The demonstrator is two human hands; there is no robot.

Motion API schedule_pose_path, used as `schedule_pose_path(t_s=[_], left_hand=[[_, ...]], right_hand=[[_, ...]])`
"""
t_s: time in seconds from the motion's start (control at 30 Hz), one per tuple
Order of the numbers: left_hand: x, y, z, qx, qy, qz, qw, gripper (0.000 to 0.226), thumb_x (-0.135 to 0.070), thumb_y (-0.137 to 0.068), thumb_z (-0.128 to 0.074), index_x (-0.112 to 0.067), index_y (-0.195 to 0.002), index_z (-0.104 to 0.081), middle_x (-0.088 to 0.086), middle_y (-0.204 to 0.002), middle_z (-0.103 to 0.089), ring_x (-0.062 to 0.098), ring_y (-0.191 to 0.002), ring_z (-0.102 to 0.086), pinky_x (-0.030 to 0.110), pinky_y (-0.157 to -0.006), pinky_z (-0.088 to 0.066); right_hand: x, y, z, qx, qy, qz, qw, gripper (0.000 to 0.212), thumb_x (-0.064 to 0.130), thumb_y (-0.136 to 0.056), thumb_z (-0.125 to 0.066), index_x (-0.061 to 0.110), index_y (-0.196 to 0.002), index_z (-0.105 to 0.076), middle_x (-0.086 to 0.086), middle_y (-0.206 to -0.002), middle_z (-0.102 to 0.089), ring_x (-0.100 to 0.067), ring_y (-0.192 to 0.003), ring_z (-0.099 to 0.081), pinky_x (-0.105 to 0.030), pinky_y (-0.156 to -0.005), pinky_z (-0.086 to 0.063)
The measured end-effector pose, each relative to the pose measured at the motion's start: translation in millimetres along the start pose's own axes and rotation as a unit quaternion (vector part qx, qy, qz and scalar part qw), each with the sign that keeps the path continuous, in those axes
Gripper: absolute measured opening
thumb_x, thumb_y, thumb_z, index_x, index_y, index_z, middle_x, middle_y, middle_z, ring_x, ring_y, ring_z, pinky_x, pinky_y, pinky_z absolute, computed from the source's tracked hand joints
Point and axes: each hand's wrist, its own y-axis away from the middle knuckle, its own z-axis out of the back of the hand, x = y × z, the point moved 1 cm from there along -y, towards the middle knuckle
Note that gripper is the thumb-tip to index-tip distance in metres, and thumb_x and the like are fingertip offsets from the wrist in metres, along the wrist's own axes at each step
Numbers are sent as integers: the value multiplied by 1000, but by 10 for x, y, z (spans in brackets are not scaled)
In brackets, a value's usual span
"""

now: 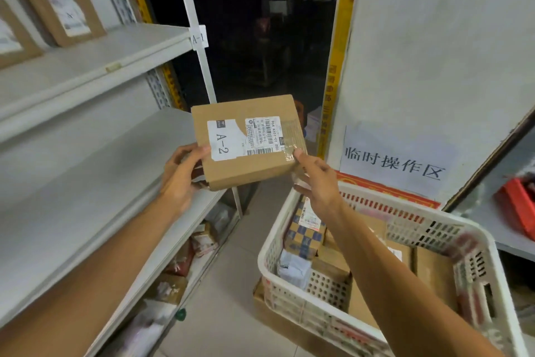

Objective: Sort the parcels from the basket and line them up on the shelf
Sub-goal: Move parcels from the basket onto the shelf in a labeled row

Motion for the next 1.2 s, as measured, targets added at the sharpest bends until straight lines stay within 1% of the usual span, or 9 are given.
schedule_pose_path(t_s=[0.1,0.23,0.37,0.5,0.7,0.8,0.87,1.0,1.2], left_hand=[[-89,28,-36,-34,24,-9,999,42,-22,-86,-64,-7,-123,-51,13,-114,-66,31,-102,-62,45,-70,-53],[-202,107,-142,-74,45,-30,996,30,-20,-90,-60,-15,-117,-49,9,-111,-65,24,-93,-62,40,-66,-51],[-256,261,-102,-77,49,-25,996,67,-19,-89,-61,-27,-146,-28,4,-111,-65,25,-95,-65,41,-68,-53],[-231,475,2,-63,27,-37,997,96,-20,-74,-71,-39,-149,-14,4,-115,-69,26,-95,-69,41,-71,-58],[-118,770,250,-148,98,-57,982,85,-12,-82,-65,-37,-147,-17,3,-94,-74,25,-79,-72,36,-62,-57],[-121,978,471,-175,95,-70,977,87,-15,-78,-65,-38,-145,-15,5,-98,-73,27,-82,-72,36,-67,-57],[-137,1137,680,-199,84,-75,974,93,-16,-75,-73,-37,-144,-14,8,-105,-71,29,-87,-71,38,-74,-57],[-284,1451,1102,-233,-2,-74,970,110,-43,-51,-76,-34,-143,-16,3,-111,-68,25,-106,-65,52,-100,-45],[-624,1981,1941,-313,-65,-112,941,99,-71,-48,-73,-24,-130,-42,0,-136,-50,13,-121,-52,48,-106,-40]], right_hand=[[73,-63,-93,91,-39,-19,995,18,31,-92,-63,29,-109,-59,2,-119,-61,-25,-116,-58,-38,-87,-54],[218,-173,-259,144,-121,-27,982,40,16,-92,-63,18,-130,-49,-11,-127,-62,-28,-108,-66,-38,-91,-56],[291,-248,-397,179,-161,-47,969,40,18,-93,-62,16,-130,-46,-7,-116,-68,-23,-108,-67,-34,-90,-55],[218,-224,-633,246,-132,-60,958,42,26,-93,-61,12,-132,-54,-7,-121,-69,-20,-115,-64,-39,-100,-50],[44,193,-1217,398,-87,-108,907,85,23,-85,-71,55,-144,-19,0,-132,-58,-33,-115,-60,-58,-86,-54],[-31,423,-1490,415,-95,-123,897,96,23,-83,-71,57,-146,-8,0,-128,-60,-30,-111,-63,-51,-74,-59],[-120,571,-1679,422,-88,-128,893,100,24,-82,-73,57,-147,-5,-1,-131,-60,-27,-111,-63,-52,-76,-58],[-280,886,-2051,413,-85,-124,898,97,22,-80,-77,57,-145,-14,-1,-128,-62,-24,-112,-63,-55,-87,-55],[-313,1395,-2679,433,-37,-111,894,73,26,-81,-76,39,-136,-30,-1,-117,-65,-19,-104,-65,-36,-68,-56]])
